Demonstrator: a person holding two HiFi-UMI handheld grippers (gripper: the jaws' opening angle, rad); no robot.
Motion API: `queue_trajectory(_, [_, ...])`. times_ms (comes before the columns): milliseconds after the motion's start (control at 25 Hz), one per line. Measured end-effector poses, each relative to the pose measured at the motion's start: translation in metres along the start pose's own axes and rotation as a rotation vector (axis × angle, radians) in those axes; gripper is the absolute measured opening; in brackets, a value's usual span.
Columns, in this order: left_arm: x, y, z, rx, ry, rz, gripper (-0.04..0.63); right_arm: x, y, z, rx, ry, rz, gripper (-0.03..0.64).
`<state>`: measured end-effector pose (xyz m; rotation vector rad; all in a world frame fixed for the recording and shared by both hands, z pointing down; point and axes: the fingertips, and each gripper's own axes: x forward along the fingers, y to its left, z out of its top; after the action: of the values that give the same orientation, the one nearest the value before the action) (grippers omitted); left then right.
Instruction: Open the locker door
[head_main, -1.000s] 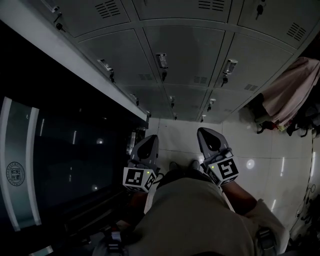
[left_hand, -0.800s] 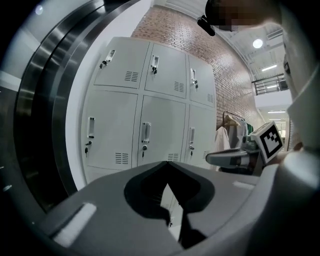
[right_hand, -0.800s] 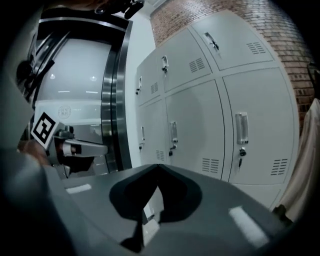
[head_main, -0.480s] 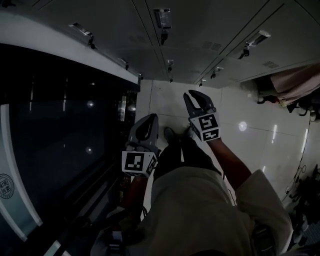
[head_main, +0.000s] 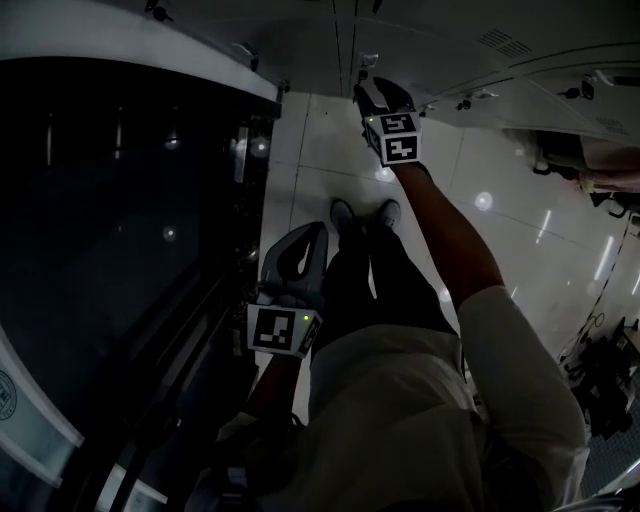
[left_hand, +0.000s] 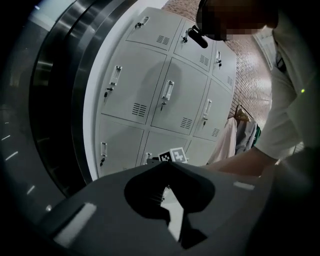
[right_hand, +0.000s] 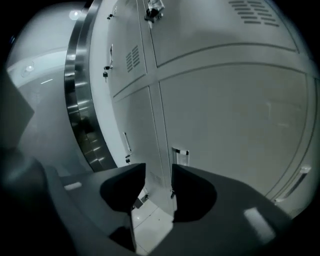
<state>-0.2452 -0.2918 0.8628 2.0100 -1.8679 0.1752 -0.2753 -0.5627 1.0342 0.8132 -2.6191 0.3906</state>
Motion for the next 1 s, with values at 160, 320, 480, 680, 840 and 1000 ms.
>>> queue_trajectory(160, [-0.014, 0.014, -0.048, -0.041, 0.035, 0.019, 0.071, 0.031, -0.004, -0.026, -0.004, 0.050, -0.030, 0.161])
queue_trajectory(320, [-0.015, 0.030, -0.077, -0.053, 0.041, 0.017, 0.071, 0.063, -0.004, -0.020, -0.038, 0.043, -0.052, 0.172])
queue_trajectory(480, [-0.018, 0.035, -0.088, -0.045, 0.035, 0.017, 0.071, 0.072, -0.004, -0.007, -0.019, 0.021, -0.066, 0.164])
queue_trajectory(680, [-0.019, 0.037, -0.099, -0.044, 0.051, 0.014, 0.071, 0.074, -0.002, -0.009, 0.000, 0.006, -0.072, 0.169])
queue_trajectory(840, [-0.021, 0.034, -0.098, -0.044, 0.063, 0.010, 0.071, 0.064, 0.006, -0.021, -0.053, 0.034, -0.050, 0.142])
queue_trajectory(1000, [-0.018, 0.025, -0.078, -0.026, 0.049, -0.011, 0.071, 0.047, 0.018, -0.042, -0.066, 0.042, -0.026, 0.155])
